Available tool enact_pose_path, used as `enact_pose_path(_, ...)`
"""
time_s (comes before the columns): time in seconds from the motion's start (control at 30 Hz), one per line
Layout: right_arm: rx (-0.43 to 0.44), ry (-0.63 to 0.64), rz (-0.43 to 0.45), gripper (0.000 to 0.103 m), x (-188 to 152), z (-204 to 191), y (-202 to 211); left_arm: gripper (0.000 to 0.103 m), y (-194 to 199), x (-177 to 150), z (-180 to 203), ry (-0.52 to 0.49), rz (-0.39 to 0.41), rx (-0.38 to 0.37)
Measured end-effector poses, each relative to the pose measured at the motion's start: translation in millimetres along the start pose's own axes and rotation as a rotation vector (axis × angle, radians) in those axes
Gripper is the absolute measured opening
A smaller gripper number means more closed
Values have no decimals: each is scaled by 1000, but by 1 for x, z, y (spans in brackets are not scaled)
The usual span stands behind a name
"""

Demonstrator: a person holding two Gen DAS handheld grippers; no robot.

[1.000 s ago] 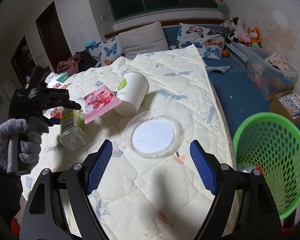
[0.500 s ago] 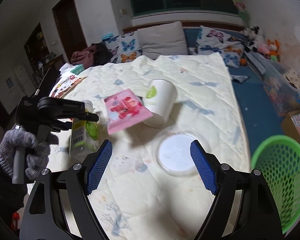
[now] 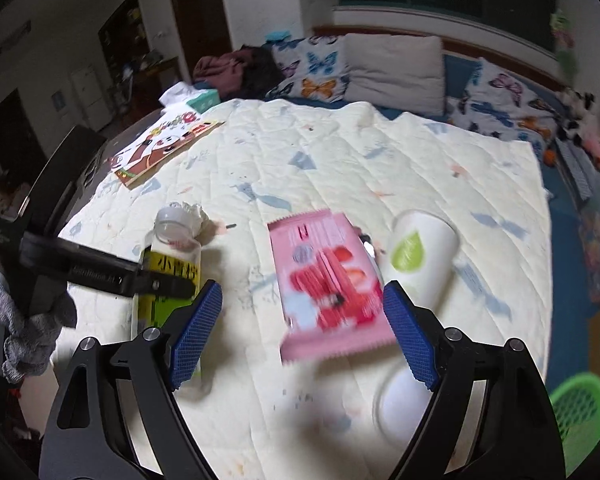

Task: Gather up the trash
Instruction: 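Grasp the yellow-labelled plastic bottle with the left tool while the right tool grasps the pink wrapper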

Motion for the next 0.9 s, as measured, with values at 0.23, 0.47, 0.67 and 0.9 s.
enact_pose_path(0.23,54,41,-81,86,18,2,-34,52,-4,0,-4,-29,-41,-39)
enact_pose_path(0.47,32,114,-139,87,23,-1,-59,53,-8,1,-9,-30,-53,-71)
enact_pose_path(0.67,-10,155,-186,87,20,0,-77,54,-12,3,-8,-40,-56,-74)
enact_pose_path(0.9,-30,145,-207,70,11,2,-84,56,-19,2,-3,-56,-59,-50)
Point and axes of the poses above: each gripper's, at about its wrist camera, not at the fingertips, and y roughly against the way its jaws point, z to its right, x to its top, the point moved 4 cm from there along -y, roughly the way its jaws point, and after that the axes turned 2 degrees about -y, right-handed, at the moved point
